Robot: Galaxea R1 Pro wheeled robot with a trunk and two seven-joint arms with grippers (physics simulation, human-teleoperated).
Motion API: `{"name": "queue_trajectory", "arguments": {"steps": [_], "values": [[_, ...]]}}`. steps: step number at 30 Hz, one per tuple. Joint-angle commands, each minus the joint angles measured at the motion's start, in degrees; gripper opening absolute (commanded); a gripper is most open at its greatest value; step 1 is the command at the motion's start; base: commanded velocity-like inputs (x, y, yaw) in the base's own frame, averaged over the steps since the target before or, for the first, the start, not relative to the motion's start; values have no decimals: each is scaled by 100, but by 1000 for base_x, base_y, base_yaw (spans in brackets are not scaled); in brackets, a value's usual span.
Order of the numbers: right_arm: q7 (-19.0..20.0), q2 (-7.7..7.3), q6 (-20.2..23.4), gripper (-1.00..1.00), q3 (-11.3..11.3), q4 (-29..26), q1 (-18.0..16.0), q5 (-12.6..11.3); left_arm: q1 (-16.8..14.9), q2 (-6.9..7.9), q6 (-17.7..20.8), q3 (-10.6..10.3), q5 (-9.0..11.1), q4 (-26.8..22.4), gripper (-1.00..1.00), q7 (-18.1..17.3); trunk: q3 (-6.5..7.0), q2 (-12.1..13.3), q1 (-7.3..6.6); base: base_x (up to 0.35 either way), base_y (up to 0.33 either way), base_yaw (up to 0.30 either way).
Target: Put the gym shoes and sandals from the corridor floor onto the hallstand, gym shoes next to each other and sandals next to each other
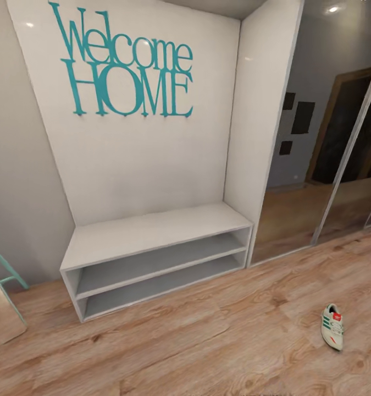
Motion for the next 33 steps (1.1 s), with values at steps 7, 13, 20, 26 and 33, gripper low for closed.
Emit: {"name": "queue_trajectory", "arguments": {"steps": [7,13,20,26,33], "values": [[-4,1,-19,100,-3,7,-6,-2,-2,3,-18,18,11,2,100,-7,-33,-3,0,101,-270,-283],[-5,1,-19,100,-3,7,-6,-2,-7,7,-18,25,11,2,100,-7,-57,-3,0,196,-229,-282],[-5,1,-19,100,-3,7,-5,-2,-7,16,-18,27,11,2,100,-6,-86,-3,0,235,-200,-282],[-6,1,-19,100,-3,7,-4,-2,-7,17,-18,27,11,2,100,-7,-110,-3,0,240,-197,-281],[-5,1,-19,100,-3,7,-4,-2,-8,17,-18,27,11,2,100,-7,-139,-3,0,241,-196,-279]]}}
